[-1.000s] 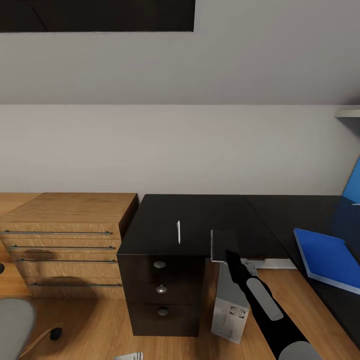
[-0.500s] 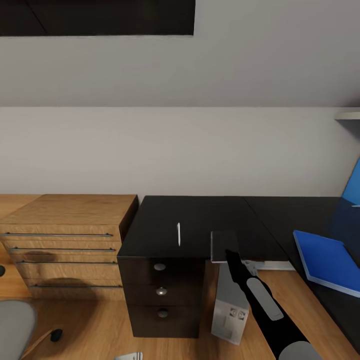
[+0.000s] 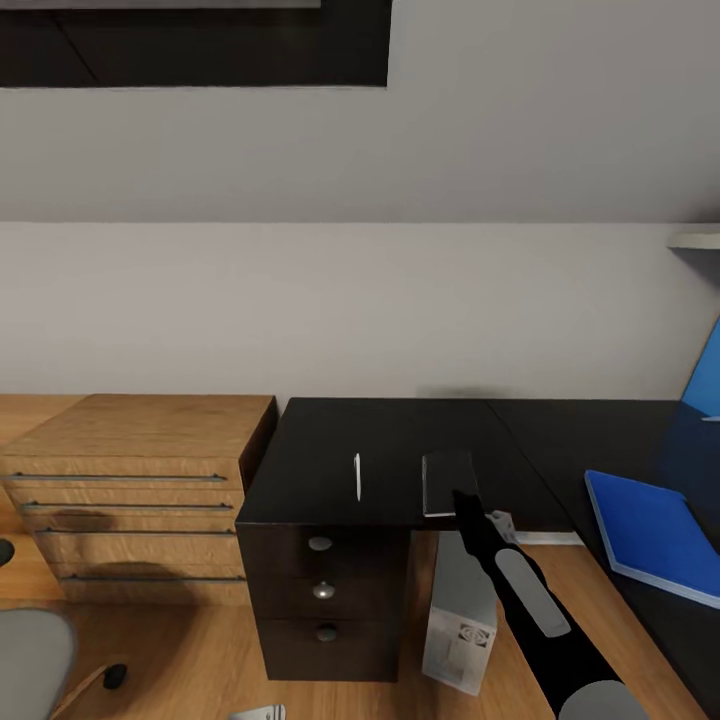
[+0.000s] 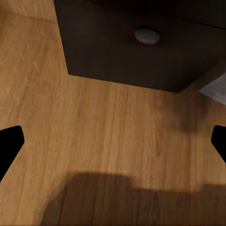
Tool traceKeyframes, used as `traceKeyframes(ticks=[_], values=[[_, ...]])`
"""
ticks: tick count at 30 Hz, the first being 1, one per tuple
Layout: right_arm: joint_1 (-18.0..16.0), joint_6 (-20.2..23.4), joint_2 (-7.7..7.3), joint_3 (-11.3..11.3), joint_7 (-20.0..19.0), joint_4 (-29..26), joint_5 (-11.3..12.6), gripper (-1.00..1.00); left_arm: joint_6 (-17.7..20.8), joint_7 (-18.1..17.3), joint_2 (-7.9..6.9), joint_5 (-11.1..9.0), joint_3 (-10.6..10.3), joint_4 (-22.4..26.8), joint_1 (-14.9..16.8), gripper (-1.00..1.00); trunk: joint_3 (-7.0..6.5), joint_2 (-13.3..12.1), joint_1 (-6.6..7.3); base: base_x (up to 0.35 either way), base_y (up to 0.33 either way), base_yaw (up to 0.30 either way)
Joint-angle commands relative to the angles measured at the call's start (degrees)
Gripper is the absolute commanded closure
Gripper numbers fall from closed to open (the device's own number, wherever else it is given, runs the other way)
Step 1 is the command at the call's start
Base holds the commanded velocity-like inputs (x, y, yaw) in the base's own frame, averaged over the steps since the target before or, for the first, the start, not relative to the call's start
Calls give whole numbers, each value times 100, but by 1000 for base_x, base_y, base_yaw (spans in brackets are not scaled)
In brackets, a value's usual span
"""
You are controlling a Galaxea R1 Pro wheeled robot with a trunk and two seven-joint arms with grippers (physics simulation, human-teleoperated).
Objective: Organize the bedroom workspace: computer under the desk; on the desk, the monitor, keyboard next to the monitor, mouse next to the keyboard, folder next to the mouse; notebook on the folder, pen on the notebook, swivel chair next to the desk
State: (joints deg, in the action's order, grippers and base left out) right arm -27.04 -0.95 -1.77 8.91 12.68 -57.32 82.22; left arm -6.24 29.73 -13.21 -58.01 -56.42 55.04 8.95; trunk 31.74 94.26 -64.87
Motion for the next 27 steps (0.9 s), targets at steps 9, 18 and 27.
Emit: traceKeyframes(ticks=[9,18,27], values=[[-3,-51,-80,-82,39,-213,31,100,-53,32,-6,-61,-44,7,10,-100,-156,-359,199,0,0,0],[-3,-180,-245,-432,-27,-253,40,100,-45,26,2,-66,-61,-87,10,-100,-212,-519,286,0,0,-23],[-3,-159,-340,-839,-29,-261,57,100,-44,-5,2,-70,-53,-172,10,-100,-148,-519,286,0,0,-170]])
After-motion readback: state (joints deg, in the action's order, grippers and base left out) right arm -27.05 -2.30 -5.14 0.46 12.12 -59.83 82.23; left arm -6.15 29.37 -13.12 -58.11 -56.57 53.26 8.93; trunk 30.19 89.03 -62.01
